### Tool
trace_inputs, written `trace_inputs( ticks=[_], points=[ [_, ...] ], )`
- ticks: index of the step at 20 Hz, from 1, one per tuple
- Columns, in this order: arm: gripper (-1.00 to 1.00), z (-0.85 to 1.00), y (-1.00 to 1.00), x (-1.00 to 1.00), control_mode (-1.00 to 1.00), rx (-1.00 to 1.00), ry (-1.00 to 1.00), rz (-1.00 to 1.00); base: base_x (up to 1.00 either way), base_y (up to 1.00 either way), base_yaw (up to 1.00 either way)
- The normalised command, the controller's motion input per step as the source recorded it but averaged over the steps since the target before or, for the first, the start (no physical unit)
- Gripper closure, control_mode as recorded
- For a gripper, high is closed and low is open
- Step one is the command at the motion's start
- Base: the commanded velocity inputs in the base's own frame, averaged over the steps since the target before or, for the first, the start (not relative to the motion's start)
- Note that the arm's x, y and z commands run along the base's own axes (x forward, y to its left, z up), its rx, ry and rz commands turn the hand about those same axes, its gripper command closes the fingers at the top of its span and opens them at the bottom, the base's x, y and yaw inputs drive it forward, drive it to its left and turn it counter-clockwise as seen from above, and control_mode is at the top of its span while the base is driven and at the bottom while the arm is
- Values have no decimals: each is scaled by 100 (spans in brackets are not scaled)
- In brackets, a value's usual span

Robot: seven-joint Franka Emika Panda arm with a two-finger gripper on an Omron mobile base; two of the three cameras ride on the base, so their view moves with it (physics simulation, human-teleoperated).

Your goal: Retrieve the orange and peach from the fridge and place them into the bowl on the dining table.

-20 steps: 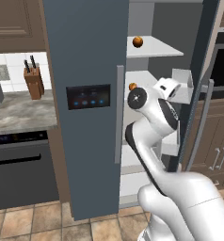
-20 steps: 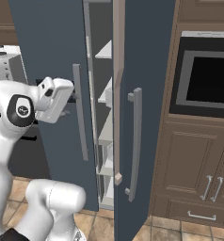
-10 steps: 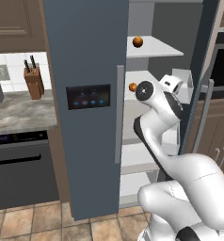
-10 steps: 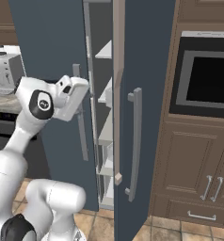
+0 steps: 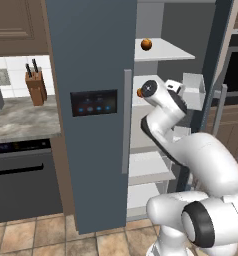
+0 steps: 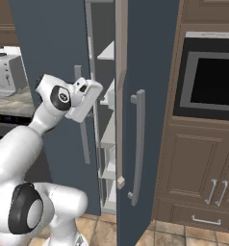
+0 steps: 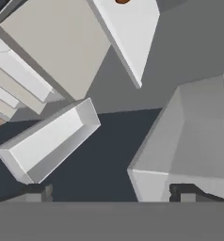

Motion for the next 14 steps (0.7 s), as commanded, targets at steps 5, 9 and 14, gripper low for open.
trace_inputs(
  ticks=[5,9,14],
  points=[
    [-100,-29,-3,36,-100,0,6,0,0,0,0],
    [-100,-6,-21,13,-100,0,0,0,0,0,0],
    [-100,0,-45,21,-100,0,0,0,0,0,0]
  ],
)
